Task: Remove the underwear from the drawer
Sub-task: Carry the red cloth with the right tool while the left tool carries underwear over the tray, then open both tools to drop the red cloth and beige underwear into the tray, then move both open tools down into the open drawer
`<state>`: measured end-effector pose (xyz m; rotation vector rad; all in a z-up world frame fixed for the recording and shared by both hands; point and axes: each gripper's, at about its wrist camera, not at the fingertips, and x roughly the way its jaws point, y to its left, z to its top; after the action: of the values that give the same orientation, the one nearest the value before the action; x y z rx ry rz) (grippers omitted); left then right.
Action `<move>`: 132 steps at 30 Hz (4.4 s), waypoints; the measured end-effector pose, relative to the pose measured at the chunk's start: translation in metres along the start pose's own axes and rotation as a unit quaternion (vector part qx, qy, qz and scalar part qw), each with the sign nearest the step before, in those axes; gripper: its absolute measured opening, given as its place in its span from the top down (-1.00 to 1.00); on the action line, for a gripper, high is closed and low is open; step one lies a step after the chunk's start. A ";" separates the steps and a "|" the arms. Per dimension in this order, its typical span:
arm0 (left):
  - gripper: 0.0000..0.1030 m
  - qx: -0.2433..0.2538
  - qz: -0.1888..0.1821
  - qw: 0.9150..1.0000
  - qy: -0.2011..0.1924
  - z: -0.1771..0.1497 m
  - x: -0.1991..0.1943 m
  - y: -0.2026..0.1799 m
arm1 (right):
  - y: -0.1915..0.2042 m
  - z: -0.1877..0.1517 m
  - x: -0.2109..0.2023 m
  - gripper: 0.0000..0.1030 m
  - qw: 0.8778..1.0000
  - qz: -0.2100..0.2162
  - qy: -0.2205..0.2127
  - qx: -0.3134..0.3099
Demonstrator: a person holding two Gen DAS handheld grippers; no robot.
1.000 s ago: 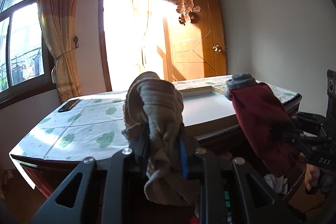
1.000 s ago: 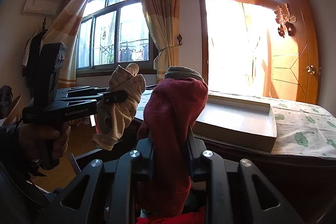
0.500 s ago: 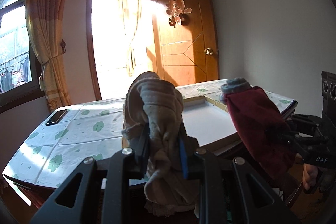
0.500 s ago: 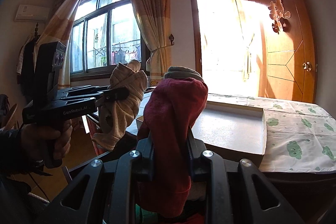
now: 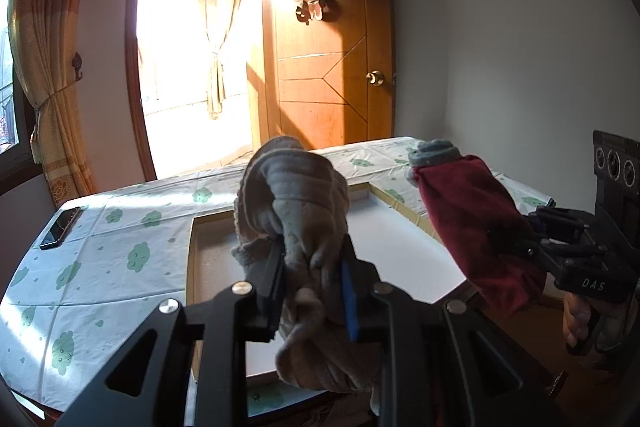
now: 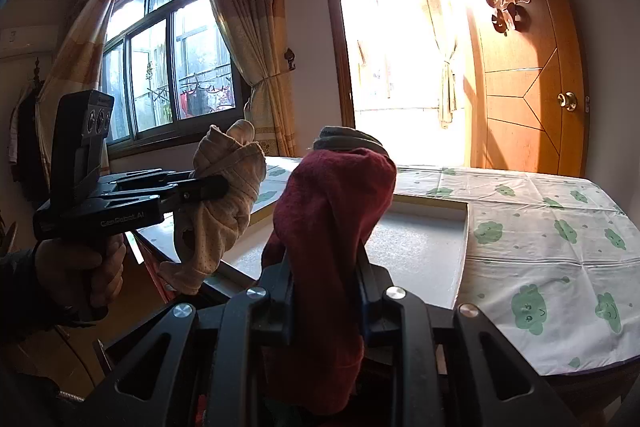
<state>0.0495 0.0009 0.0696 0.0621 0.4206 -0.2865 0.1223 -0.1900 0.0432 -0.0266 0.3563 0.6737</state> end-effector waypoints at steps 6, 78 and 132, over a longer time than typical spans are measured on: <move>0.58 -0.004 -0.016 0.999 0.034 0.017 0.034 0.002 | -0.023 0.015 0.020 0.50 1.000 -0.017 0.025 0.007; -0.08 -0.076 -0.041 0.980 0.182 0.046 0.178 0.008 | -0.105 0.043 0.139 0.06 0.970 -0.095 0.202 0.097; -0.15 -0.043 -0.076 0.972 0.218 -0.112 0.012 -0.050 | -0.004 -0.093 0.013 -0.09 0.965 -0.012 0.202 0.169</move>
<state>0.0016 -0.0369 -0.0370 0.0076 0.8768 -0.4063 0.1053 -0.1983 -0.0490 0.1591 0.8597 0.5733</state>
